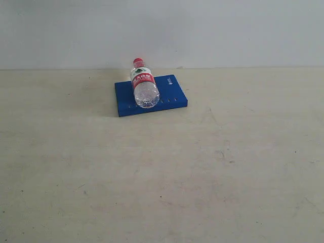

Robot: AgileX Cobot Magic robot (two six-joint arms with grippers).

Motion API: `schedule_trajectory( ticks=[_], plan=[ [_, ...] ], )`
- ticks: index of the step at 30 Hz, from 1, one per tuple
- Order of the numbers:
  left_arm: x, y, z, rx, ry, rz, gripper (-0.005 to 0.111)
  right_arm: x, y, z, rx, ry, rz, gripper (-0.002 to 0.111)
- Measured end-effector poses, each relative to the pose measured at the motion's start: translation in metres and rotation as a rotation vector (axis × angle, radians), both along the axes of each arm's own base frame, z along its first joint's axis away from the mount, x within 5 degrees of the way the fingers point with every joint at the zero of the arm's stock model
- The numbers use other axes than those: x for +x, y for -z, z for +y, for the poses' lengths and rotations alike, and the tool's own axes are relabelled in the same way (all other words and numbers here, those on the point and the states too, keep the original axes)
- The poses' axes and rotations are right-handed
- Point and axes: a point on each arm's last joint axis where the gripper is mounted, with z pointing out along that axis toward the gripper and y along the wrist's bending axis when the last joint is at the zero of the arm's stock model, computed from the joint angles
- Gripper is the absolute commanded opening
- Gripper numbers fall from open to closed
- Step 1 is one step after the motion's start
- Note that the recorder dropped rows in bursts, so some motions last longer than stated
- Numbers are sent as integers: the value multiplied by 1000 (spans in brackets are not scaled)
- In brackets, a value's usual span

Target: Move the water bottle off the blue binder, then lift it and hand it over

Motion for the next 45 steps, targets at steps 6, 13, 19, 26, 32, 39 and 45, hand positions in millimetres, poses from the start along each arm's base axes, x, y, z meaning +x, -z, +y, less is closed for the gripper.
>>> schedule_trajectory(
  ticks=[6,13,19,26,32,39,45],
  plan=[
    [0,0,0,0,0,0,5,0,-4,-2,240,20,-49,0],
    [0,0,0,0,0,0,5,0,1,4,412,-29,27,0],
    [0,0,0,0,0,0,5,0,1,5,447,-29,30,0],
    [0,0,0,0,0,0,5,0,-2,1,434,-1,-17,0],
    [0,0,0,0,0,0,5,0,-1,2,459,-9,-5,0],
    [0,0,0,0,0,0,5,-8,-13,19,237,-188,120,0],
    [0,0,0,0,0,0,5,-25,-105,12,-116,-101,-245,0]
  ],
)
